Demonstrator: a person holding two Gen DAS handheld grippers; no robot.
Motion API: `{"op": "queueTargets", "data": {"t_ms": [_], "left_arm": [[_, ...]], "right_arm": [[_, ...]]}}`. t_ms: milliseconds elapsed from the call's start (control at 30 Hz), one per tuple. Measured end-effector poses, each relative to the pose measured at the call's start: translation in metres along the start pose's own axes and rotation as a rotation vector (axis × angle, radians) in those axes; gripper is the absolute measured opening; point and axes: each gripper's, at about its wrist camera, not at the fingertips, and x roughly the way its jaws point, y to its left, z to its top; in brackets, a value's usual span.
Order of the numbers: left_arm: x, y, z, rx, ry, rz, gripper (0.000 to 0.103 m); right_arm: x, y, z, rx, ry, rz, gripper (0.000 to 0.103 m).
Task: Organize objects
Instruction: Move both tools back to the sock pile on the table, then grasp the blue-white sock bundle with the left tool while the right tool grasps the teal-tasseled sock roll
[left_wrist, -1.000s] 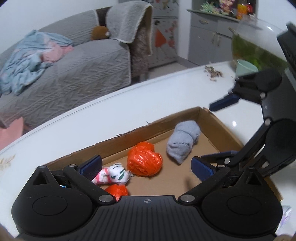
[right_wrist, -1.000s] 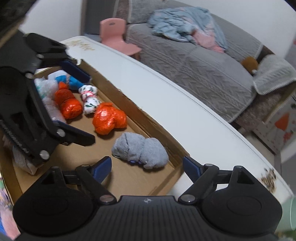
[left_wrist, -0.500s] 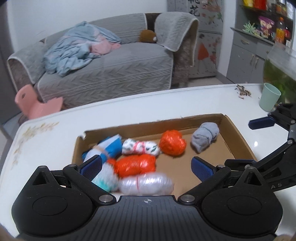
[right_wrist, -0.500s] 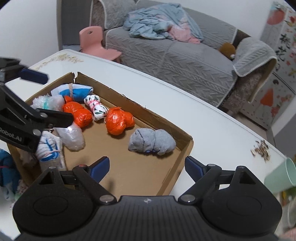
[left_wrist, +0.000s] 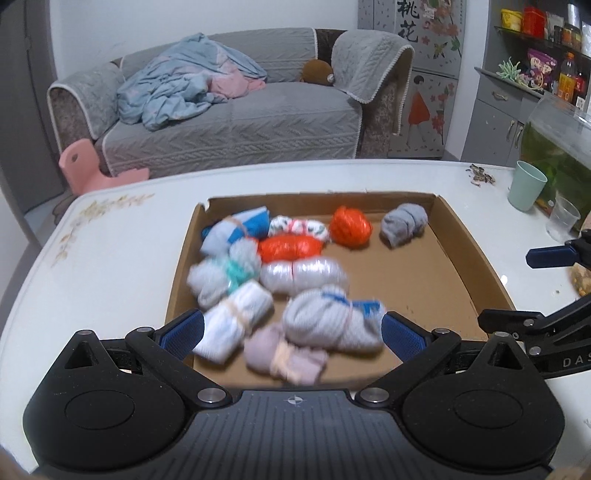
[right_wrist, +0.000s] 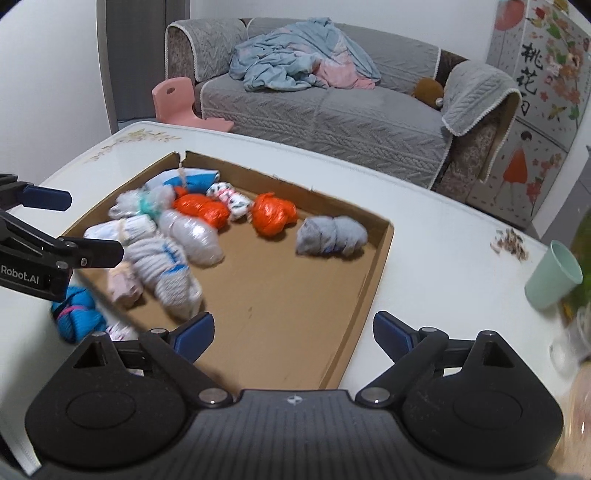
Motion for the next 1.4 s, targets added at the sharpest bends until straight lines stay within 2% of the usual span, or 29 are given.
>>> {"op": "queueTargets", "data": {"t_ms": [267, 500, 767, 900, 1133, 1200, 1400], "left_arm": [[-0.02, -0.002, -0.044, -0.021, -0.003, -0.011, 0.103], [-0.027, -0.006, -0.086, -0.001, -0.033, -0.019, 0.103], [-0.025, -0.01, -0.125, 0.038, -0.159, -0.046, 0.103], [-0.013, -0.008, -0.128, 0.045, -0.156, -0.046, 0.103], [0.004, 0.01, -0.122, 0.02, -0.143, -0.064, 0.103], [0.007, 0.013, -0.119, 0.023, -0.141, -0.047, 0.103], [0.02, 0.018, -0.108, 0.045, -0.137, -0.062, 0.103]], "right_arm": [[-0.019, 0.018, -0.04, 0.039, -0.014, 0.01, 0.093], [-0.037, 0.032, -0.08, 0.102, -0.088, 0.026, 0.094], [-0.041, 0.051, -0.112, 0.176, -0.229, 0.048, 0.094], [-0.03, 0.059, -0.119, 0.218, -0.235, 0.039, 0.094], [-0.01, 0.071, -0.124, 0.269, -0.195, -0.002, 0.09], [-0.01, 0.072, -0.123, 0.27, -0.199, -0.015, 0.09], [-0.007, 0.074, -0.118, 0.28, -0.174, -0.042, 0.088]]}}
